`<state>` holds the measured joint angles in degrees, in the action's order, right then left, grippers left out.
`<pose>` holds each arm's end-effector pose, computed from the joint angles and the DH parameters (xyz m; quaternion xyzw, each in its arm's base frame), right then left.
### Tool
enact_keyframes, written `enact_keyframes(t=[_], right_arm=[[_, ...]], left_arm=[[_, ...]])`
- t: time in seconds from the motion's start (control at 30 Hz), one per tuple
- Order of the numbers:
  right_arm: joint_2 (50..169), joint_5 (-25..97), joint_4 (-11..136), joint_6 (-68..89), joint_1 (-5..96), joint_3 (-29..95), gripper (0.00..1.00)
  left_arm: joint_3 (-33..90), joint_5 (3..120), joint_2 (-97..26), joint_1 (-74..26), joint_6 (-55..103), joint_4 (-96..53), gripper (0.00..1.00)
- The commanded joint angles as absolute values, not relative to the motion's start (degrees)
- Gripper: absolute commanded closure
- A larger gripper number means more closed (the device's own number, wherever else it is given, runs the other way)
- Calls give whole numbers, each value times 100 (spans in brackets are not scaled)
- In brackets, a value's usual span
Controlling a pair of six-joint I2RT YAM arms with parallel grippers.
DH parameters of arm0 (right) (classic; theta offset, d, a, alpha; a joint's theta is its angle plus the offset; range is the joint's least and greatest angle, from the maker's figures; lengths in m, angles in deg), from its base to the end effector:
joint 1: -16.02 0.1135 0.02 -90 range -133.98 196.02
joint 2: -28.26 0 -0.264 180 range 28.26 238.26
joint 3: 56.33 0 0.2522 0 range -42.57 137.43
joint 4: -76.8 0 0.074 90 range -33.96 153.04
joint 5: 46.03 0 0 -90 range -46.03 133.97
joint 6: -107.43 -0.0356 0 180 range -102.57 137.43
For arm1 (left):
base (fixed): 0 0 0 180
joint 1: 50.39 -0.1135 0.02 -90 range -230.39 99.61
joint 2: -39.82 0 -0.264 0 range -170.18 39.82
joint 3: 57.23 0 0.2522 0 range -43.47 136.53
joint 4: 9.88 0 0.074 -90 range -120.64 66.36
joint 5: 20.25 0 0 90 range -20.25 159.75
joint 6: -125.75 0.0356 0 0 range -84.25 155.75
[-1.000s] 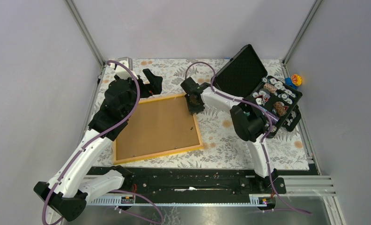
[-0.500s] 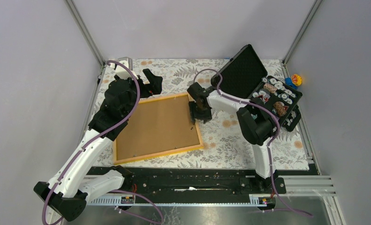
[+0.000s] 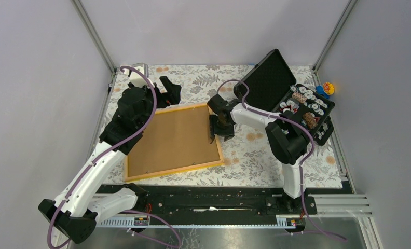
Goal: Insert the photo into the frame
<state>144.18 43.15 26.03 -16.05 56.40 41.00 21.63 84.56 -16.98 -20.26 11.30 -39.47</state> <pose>0.3143 0.2680 0.1680 -0.0605 0.9819 0.1133 0.1390 0.1920 -0.1009 0.4149 -0.0479 0.7490 -0.2136 0.6253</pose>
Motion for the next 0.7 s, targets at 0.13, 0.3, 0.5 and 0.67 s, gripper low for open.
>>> enact_keyframes(t=[0.13, 0.3, 0.5, 0.67], right_arm=[[14000, 4411, 2768, -1818, 5886, 4207, 35], [14403, 4413, 2745, -1850, 5974, 4390, 35], [14631, 4449, 2715, -1844, 6046, 4435, 39], [14640, 4519, 2701, -1781, 6109, 4293, 47]], left_arm=[[2267, 8398, -1669, -2007, 1096, -3709, 1], [2259, 8421, -1660, -2006, 1096, -3713, 1], [2257, 8419, -1656, -2000, 1105, -3701, 1], [2269, 8414, -1660, -2003, 1105, -3707, 1]])
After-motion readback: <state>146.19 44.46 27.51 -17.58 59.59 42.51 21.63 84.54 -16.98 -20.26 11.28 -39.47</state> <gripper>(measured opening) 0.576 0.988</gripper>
